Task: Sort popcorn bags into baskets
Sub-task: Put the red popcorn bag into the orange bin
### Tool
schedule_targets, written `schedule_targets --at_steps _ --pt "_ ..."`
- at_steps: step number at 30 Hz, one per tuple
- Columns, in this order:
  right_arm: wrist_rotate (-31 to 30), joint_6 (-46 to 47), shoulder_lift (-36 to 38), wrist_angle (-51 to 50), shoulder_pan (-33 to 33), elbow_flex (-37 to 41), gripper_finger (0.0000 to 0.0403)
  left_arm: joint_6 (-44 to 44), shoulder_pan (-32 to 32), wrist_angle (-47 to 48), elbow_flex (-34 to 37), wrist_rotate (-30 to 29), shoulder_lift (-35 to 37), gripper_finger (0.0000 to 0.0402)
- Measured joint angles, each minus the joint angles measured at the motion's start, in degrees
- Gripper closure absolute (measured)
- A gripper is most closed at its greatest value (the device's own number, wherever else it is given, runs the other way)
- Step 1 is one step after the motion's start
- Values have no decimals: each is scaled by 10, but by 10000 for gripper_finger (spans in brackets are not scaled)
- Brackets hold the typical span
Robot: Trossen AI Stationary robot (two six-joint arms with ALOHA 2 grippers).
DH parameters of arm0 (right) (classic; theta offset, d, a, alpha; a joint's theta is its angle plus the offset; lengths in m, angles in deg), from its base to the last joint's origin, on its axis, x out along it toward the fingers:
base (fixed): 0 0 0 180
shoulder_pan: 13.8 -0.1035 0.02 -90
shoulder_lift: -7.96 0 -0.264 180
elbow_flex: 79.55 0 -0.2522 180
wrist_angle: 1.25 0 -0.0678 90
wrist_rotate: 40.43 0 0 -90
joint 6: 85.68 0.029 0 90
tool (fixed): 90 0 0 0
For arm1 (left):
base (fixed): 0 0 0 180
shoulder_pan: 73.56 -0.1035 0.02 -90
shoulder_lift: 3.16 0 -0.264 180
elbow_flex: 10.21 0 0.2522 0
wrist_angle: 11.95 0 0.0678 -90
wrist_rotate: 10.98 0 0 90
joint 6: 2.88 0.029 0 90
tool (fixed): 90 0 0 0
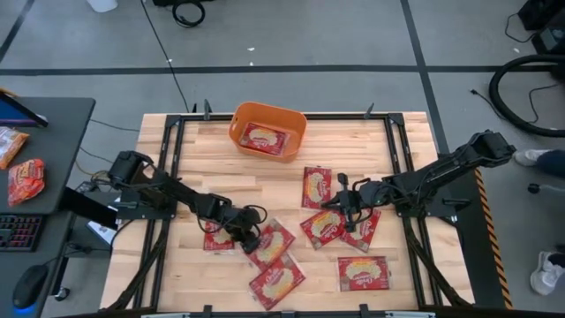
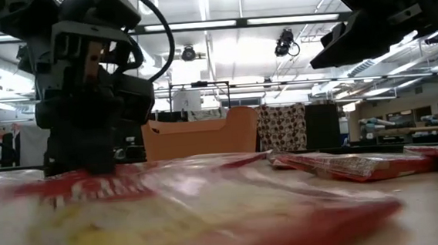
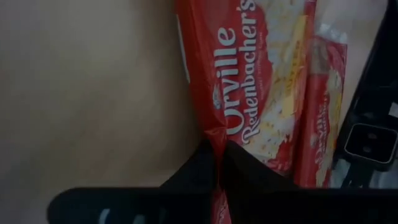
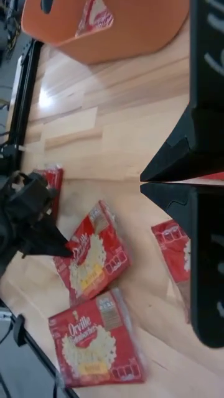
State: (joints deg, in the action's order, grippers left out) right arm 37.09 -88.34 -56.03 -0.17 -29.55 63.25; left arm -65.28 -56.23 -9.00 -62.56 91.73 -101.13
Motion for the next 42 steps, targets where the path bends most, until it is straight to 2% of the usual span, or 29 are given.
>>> schedule_targets --at_steps 12,21,24,31,36,42 --pt "37 7 -66 28 -1 -18 383 30 -14 -4 0 -7 47 382" --pt "30 -13 -150 31 1 -78 383 110 -60 64 0 -86 140 382" --pt "3 -28 -168 27 9 -95 383 138 -83 75 0 -113 167 382" --pt "-119 -46 -173 19 29 -105 383 210 -141 99 0 -198 220 382" --pt "-129 -36 -175 9 39 -104 383 274 -198 123 -12 -235 246 382" --pt "-126 -35 -175 -4 39 -104 383 375 -280 245 -101 -248 245 382"
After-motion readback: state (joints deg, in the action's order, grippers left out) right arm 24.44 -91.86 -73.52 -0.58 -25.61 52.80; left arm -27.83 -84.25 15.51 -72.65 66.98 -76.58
